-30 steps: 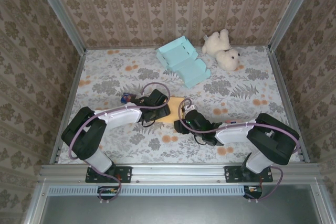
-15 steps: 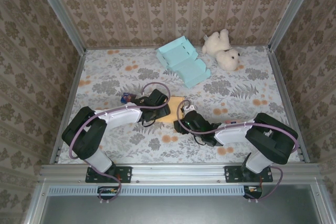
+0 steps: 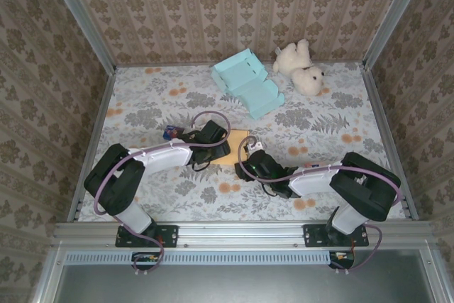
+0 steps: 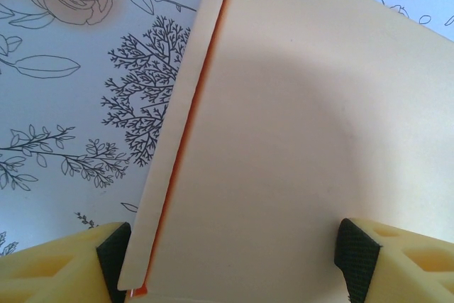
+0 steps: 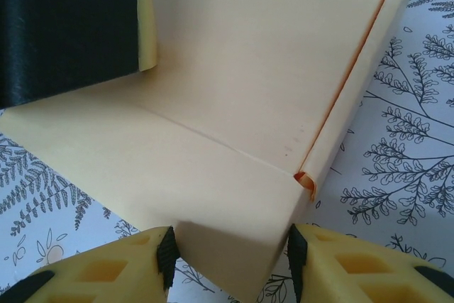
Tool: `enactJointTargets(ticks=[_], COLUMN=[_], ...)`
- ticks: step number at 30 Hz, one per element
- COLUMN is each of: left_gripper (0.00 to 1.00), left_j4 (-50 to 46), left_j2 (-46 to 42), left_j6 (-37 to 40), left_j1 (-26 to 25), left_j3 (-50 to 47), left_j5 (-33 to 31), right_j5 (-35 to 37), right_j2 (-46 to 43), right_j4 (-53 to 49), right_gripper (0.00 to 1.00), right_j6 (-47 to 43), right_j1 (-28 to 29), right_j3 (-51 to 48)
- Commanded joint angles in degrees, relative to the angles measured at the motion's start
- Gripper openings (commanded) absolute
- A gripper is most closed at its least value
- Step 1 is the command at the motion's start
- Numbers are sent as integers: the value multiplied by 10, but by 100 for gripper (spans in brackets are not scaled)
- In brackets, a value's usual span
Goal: Fold the paper box
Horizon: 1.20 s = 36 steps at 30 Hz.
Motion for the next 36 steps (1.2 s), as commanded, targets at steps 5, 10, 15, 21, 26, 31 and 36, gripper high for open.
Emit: enactJointTargets(ticks=[5, 10, 15, 21, 26, 31, 36], left_gripper=[76, 76, 76, 76, 76, 76, 76], left_j4=[-140, -140, -139, -140, -139, -139, -138], left_j2=[60, 60, 60, 61, 62, 64, 69], left_j6=[31, 31, 32, 32, 33, 34, 34], left_j1=[1, 1, 2, 2, 2, 2, 2], left_j3=[-48, -50, -50, -50, -50, -49, -49], left_j5=[11, 12, 12, 11, 12, 12, 12], right_j5=[34, 35, 46, 66, 72, 76, 86], right_j2=[7, 14, 23, 28, 37, 53, 73], right_j4=[-9, 4, 21, 22, 38, 78, 112], right_gripper=[49, 48, 47, 48, 48, 48, 48], right_j6=[-17, -23, -31, -40, -53, -72, -92], right_j1=[2, 5, 5, 6, 6, 7, 7], right_j3=[-6, -10, -19, -23, -29, -40, -42])
